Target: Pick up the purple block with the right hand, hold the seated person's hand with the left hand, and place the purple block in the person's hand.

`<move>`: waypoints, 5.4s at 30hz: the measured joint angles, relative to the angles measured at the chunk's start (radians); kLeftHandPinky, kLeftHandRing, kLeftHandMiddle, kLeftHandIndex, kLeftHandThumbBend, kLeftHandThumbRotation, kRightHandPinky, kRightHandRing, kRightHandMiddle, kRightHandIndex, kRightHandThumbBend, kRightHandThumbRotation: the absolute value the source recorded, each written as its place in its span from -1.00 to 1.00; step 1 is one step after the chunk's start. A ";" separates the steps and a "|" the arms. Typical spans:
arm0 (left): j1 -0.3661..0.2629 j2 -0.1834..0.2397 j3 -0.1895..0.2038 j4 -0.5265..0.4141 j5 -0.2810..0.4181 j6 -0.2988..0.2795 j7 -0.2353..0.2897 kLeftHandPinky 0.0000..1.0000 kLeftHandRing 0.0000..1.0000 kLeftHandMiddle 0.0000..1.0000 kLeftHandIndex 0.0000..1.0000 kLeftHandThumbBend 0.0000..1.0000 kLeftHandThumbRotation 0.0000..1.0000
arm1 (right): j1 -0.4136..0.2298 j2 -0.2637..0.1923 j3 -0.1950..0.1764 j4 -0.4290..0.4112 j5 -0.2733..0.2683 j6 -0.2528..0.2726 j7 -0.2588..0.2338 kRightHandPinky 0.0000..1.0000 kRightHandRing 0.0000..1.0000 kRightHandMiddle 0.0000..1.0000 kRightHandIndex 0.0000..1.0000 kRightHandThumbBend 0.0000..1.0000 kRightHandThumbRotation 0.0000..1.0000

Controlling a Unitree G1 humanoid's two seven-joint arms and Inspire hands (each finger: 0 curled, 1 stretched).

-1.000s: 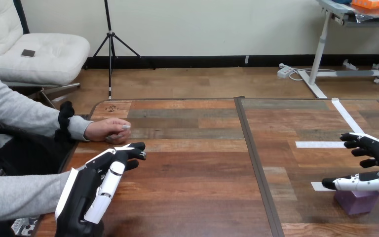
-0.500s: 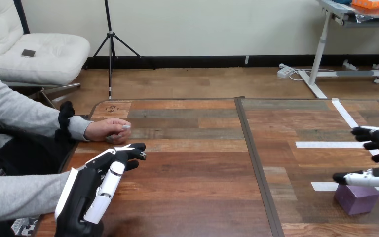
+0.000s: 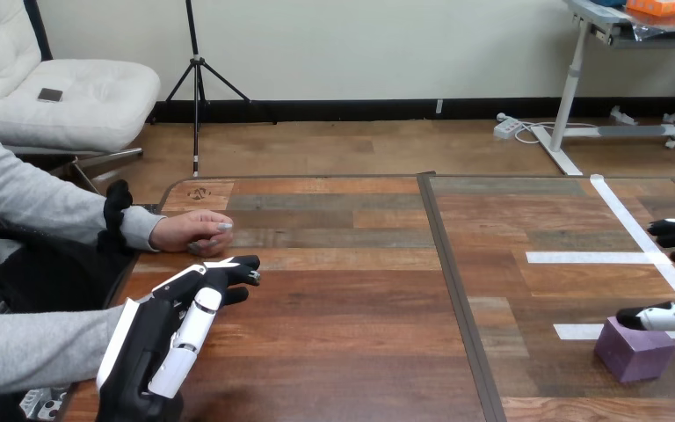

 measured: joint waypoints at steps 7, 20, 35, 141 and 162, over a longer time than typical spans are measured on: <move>0.000 0.004 0.000 0.000 0.000 0.000 -0.002 0.54 0.62 0.53 0.13 -0.32 0.58 | 0.024 -0.018 -0.003 -0.051 -0.010 0.040 0.031 0.48 0.69 0.72 0.68 1.00 -0.91; 0.000 0.010 0.000 0.000 0.000 0.000 0.000 0.53 0.61 0.53 0.13 -0.35 0.57 | 0.051 -0.026 -0.003 -0.095 -0.023 0.109 0.087 0.52 0.71 0.74 0.70 1.00 -0.99; -0.001 0.010 0.000 0.000 0.000 0.000 0.002 0.51 0.59 0.52 0.13 -0.33 0.57 | 0.069 -0.027 -0.002 -0.104 -0.069 0.128 0.104 0.50 0.66 0.71 0.70 1.00 -1.00; -0.009 0.011 0.001 0.002 -0.003 -0.021 -0.016 0.57 0.59 0.49 0.13 -0.04 0.52 | -0.063 0.021 0.180 0.278 -0.126 -0.123 -0.113 -0.04 0.03 0.08 0.10 0.88 -1.00; -0.014 0.012 0.001 0.003 -0.027 -0.026 -0.027 0.62 0.64 0.53 0.13 -0.03 0.51 | -0.075 0.021 0.199 0.359 -0.139 -0.217 -0.194 -0.36 -0.26 -0.15 -0.10 0.76 -1.00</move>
